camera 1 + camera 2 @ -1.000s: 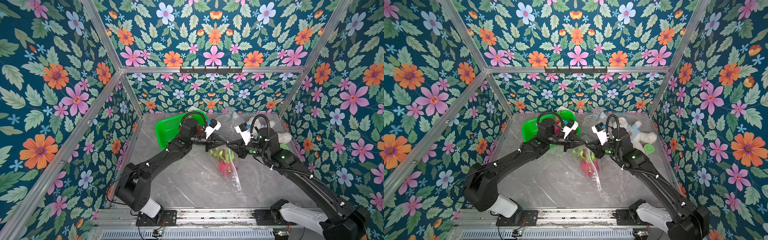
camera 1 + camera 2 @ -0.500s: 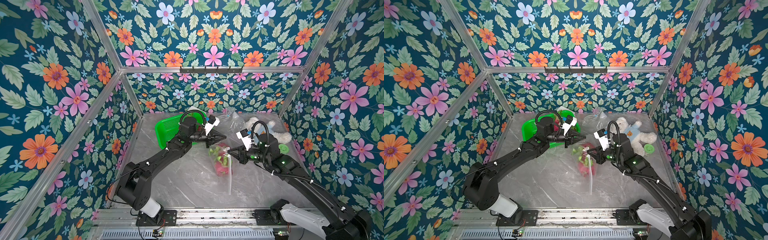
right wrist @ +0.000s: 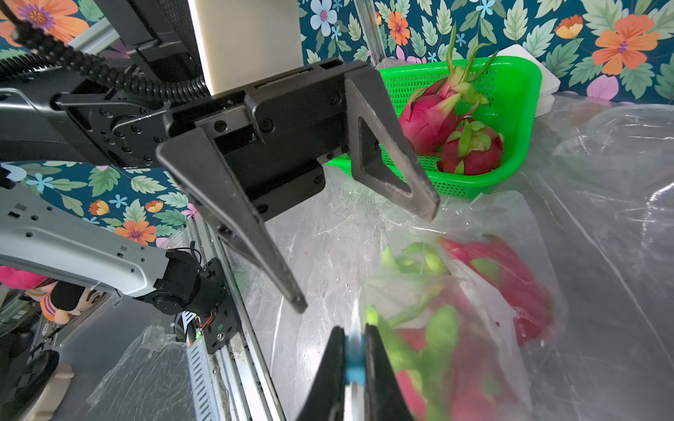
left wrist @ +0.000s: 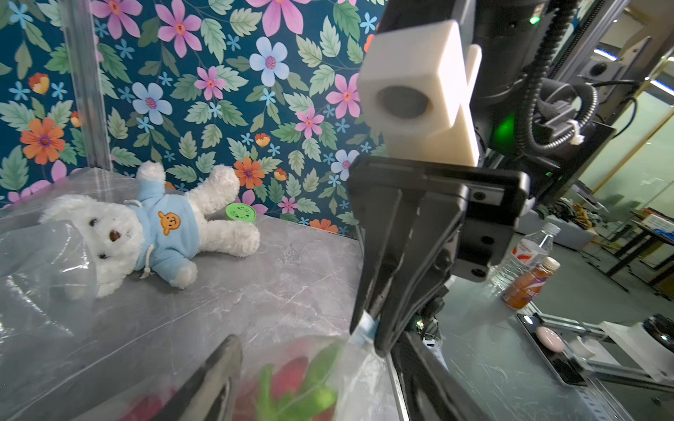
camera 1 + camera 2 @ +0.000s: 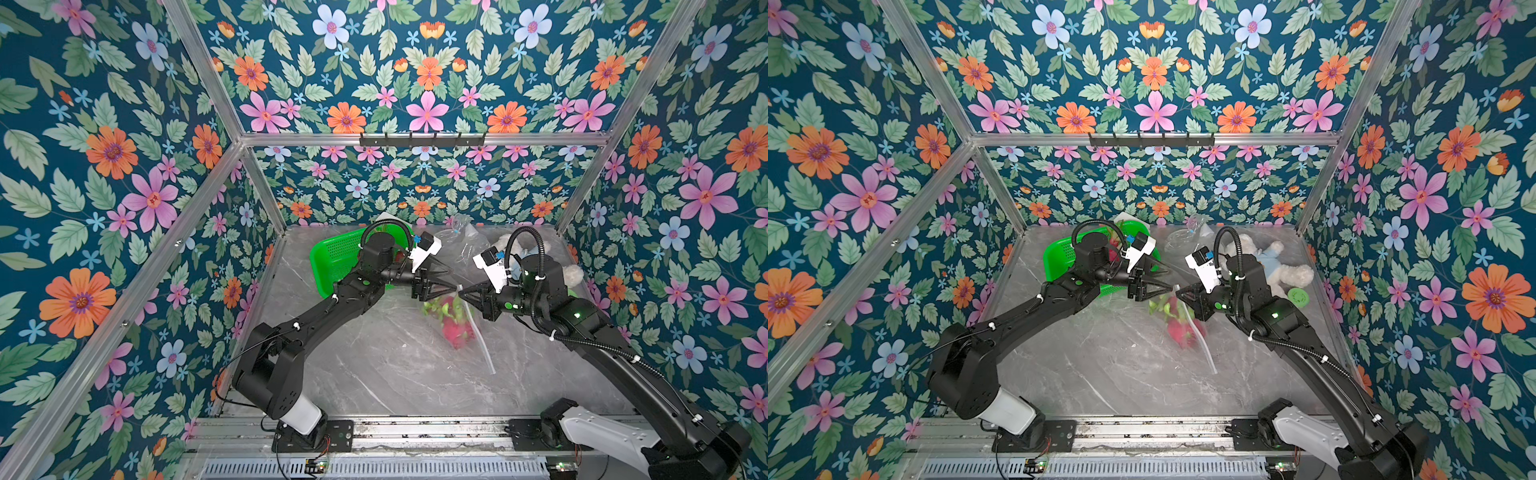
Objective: Open the zip-top bag and take out the dragon fruit
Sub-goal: Pick up the zipper food storage bag at the center of the board.
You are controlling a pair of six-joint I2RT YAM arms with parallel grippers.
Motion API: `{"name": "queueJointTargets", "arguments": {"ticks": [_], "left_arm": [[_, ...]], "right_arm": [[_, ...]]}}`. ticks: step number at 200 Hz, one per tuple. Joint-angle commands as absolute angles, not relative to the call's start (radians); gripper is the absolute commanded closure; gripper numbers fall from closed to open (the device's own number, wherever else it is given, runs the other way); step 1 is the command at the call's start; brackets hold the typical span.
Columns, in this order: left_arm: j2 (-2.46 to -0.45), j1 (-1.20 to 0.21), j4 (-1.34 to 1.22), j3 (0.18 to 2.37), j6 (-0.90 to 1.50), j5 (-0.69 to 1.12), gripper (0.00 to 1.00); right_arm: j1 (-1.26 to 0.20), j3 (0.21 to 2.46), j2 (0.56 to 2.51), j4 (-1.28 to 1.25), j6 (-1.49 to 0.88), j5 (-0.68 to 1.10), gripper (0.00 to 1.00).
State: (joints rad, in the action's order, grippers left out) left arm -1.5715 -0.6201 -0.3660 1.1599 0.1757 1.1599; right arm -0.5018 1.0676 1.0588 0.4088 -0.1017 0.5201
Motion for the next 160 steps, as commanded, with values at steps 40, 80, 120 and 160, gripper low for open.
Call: {"name": "queueJointTargets", "arguments": {"ticks": [40,80,120,160], "left_arm": [[-1.615,-0.642,-0.376,1.18,0.181,1.239,0.35],[-1.632,-0.651,-0.371,1.193,0.184,1.256,0.56],[-1.628,-0.651,-0.37,1.197,0.182,1.253,0.76],[-1.628,-0.652,-0.367,1.2,0.183,1.247,0.89]], "right_arm": [[-0.503,1.074,1.074,0.409,-0.059,0.518,1.0],[-0.503,1.072,1.077,0.403,-0.056,0.513,1.0],[-0.503,1.071,1.083,0.397,-0.06,0.517,1.0],[-0.502,1.068,1.085,0.393,-0.064,0.523,1.0]]}}
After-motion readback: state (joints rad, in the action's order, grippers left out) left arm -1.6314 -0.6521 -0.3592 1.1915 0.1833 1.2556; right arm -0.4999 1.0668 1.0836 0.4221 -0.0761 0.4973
